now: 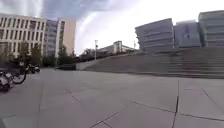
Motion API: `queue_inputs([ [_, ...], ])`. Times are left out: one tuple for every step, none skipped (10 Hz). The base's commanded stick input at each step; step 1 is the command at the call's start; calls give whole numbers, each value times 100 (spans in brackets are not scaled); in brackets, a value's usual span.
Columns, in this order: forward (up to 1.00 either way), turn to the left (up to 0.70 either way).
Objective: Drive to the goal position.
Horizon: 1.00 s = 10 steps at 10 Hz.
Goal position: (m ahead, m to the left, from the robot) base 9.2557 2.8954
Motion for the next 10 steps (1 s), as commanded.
queue_inputs([
  [85, 0],
  [85, 0],
  [85, 0],
  [85, 0],
  [85, 0],
  [85, 0],
  [85, 0],
  [85, 0],
  [85, 0],
  [85, 0],
])
